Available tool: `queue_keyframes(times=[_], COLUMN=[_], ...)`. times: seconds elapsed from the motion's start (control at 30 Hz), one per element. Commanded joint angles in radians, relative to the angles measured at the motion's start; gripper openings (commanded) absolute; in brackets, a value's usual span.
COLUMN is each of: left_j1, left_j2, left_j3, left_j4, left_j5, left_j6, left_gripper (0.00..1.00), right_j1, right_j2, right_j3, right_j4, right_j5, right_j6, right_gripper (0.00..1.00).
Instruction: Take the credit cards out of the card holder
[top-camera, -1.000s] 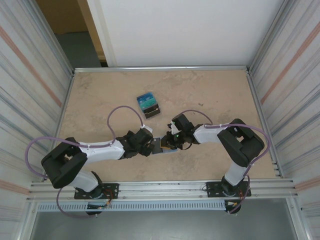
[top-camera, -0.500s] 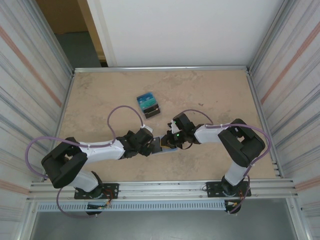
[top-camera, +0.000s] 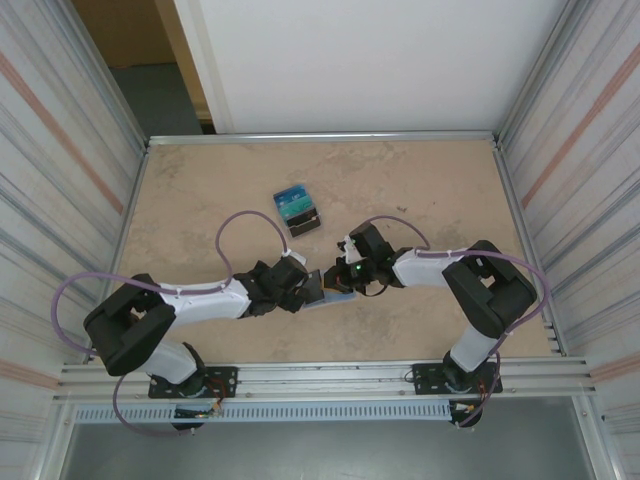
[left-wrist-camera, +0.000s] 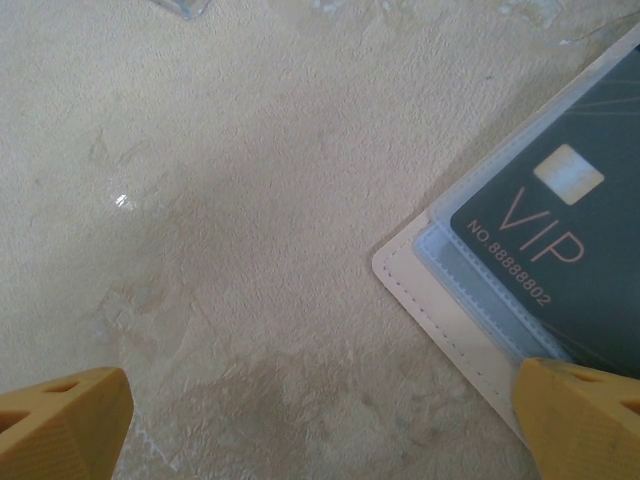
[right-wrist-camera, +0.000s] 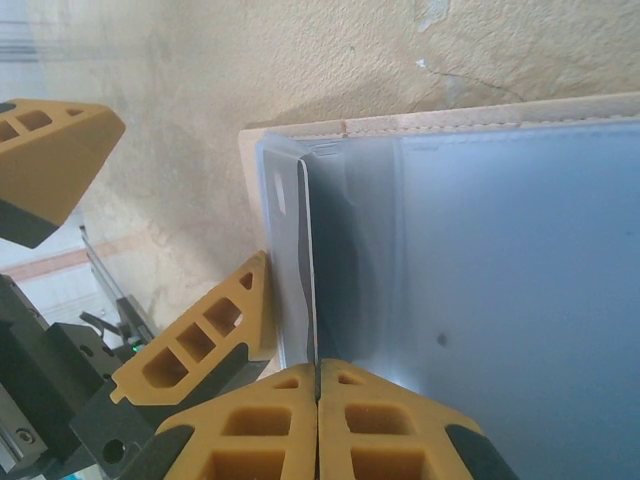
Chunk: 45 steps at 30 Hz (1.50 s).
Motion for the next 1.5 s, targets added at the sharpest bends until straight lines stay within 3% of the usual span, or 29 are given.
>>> queue_keyframes(times=[0.0,0.17,0.5,1.47], left_j1=[-0.009,-0.008,-0.008,-0.008], left_j2=[0.028,0.029,0.024,-0.035], left_j3=[0.008,0.010,0.009,0.070], left_j4=[-0.047,-0.049,-0.059,-0.083], left_j5=[-0.012,-0.012,-0.017,-0.038], left_j6=[0.008,0.007,0.008,0.010], left_gripper=[0.99,0.99,0.99,0.99], right_j1=[-0.011,-0.012,-0.035,-0.078], right_j2=[-0.020,0.007,0.058,0.128], right_j3=[-0.009,-0.024,-0.069,-0.098], right_j4=[0.027,0.128,0.274,0.272], right_j5=[-0.026,-0.089,-0.140,-0.143], right_j6=[0.005,0.052,0.123,0.096], right_gripper=[0.09,0.14,0.10,0.10])
